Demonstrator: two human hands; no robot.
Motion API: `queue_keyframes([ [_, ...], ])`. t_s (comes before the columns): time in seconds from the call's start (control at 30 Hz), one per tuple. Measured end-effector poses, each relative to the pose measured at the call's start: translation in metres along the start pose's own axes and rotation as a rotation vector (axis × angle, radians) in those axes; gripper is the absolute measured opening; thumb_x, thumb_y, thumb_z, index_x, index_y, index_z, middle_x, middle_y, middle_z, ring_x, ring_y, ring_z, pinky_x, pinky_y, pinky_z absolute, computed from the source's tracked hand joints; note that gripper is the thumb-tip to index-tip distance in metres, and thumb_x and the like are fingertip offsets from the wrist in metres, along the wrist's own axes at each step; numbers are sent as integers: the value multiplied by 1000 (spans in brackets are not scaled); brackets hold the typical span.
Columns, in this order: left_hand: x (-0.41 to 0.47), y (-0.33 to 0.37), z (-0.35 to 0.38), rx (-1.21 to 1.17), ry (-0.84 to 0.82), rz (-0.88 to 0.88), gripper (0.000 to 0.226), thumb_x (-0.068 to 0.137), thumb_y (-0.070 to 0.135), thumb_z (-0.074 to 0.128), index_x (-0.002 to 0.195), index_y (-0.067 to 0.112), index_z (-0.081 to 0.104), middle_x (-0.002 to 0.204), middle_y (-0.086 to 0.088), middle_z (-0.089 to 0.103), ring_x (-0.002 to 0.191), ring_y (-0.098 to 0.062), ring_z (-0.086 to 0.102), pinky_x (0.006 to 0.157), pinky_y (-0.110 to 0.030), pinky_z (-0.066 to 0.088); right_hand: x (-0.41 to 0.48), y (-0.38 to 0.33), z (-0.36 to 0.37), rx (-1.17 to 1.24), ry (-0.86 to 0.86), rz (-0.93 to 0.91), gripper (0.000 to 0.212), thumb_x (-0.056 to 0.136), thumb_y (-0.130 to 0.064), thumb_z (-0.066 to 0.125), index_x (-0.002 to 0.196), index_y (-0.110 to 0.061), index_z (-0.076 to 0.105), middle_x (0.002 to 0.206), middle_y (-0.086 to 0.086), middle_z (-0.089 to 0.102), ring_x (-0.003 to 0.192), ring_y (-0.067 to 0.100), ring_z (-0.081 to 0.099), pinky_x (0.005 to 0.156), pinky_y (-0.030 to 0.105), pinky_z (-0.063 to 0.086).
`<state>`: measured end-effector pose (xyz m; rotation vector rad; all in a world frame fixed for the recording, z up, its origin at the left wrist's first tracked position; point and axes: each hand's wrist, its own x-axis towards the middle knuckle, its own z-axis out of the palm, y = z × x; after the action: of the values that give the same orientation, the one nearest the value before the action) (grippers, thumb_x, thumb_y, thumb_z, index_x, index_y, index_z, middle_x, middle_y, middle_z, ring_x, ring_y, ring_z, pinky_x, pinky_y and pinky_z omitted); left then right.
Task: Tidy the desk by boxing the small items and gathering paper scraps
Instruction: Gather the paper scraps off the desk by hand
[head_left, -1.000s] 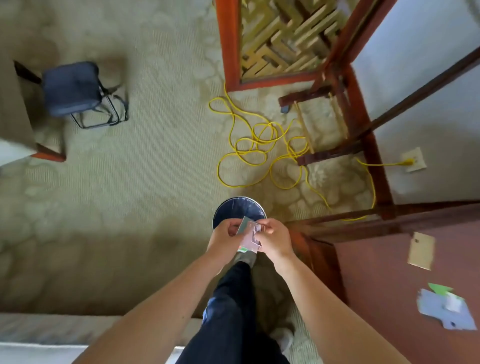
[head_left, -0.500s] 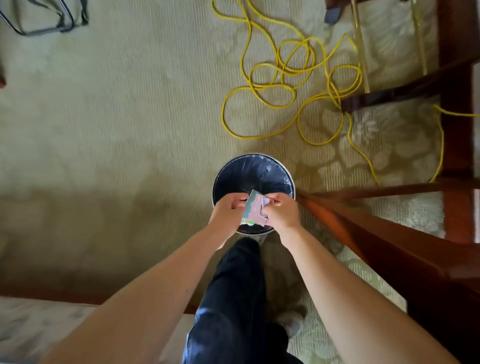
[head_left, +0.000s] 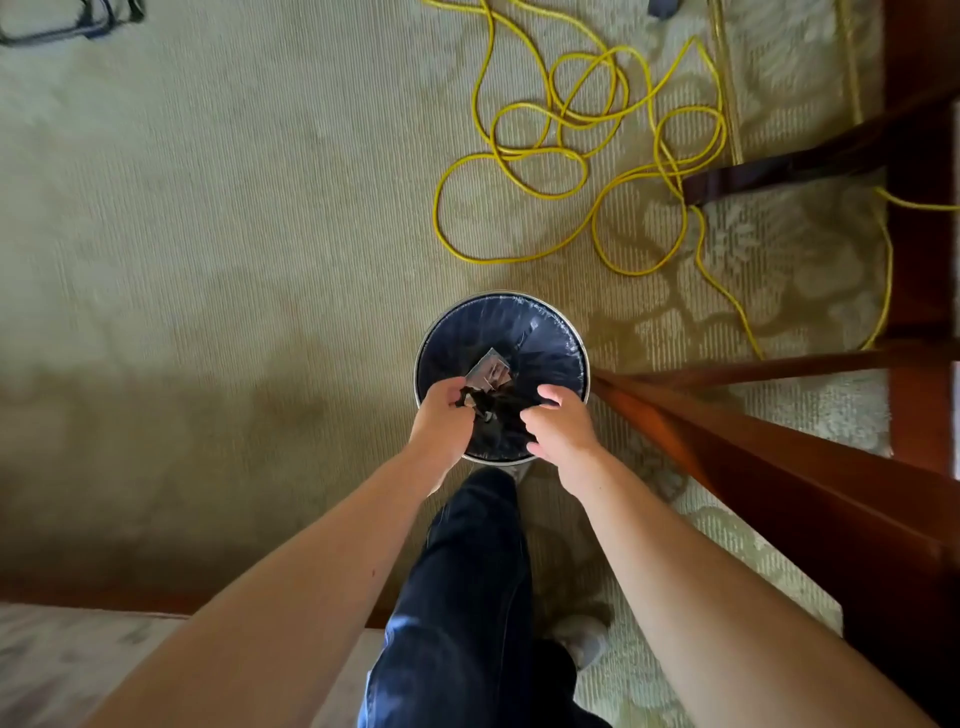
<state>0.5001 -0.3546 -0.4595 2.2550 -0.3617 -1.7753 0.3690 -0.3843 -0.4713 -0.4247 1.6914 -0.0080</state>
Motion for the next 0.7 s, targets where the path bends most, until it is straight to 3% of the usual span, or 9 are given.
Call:
queue_keyframes([
  [0.17,-46,12,-3,15,21,41,42,96,8,46,137,20,49,130,1,56,102,-12,56,89,-31,49,-51,-1,-4,-4,36,-109,46,88,0,53,131,-16,52,128,8,59,112,23,59,100,42,50],
  [0.27,-86,26,-8,3,23,58,37,96,10,46,131,20,54,107,4,63,88,-12,58,91,-41,52,-93,-6,-10,-38,50,-173,41,87,-1,55,126,-14,56,122,8,61,105,25,61,91,37,52],
  [0.37,-137,45,-16,9,23,112,27,98,18,46,121,22,59,94,5,63,88,-16,60,91,-42,52,-146,-13,-21,-32,75,-239,40,85,-1,56,123,-13,57,118,7,62,98,25,61,90,37,51],
  [0.47,-189,59,-22,34,6,175,17,99,21,46,100,28,62,91,3,63,87,-20,60,91,-44,52,-200,-16,-36,9,98,-296,38,84,2,55,119,-14,58,113,6,61,104,24,61,92,34,49],
  [0.57,-240,70,-25,61,-24,254,28,97,17,45,74,32,53,87,-2,57,83,-19,53,79,-39,49,-254,-20,-53,46,99,-371,39,85,4,54,121,-11,57,109,4,58,108,21,59,96,32,46],
  [0.7,-304,93,-28,76,-58,323,21,97,13,46,90,28,59,87,-1,59,84,-20,55,87,-41,51,-319,-23,-82,28,174,-469,34,81,2,57,113,-7,62,99,7,63,92,17,59,90,35,48],
])
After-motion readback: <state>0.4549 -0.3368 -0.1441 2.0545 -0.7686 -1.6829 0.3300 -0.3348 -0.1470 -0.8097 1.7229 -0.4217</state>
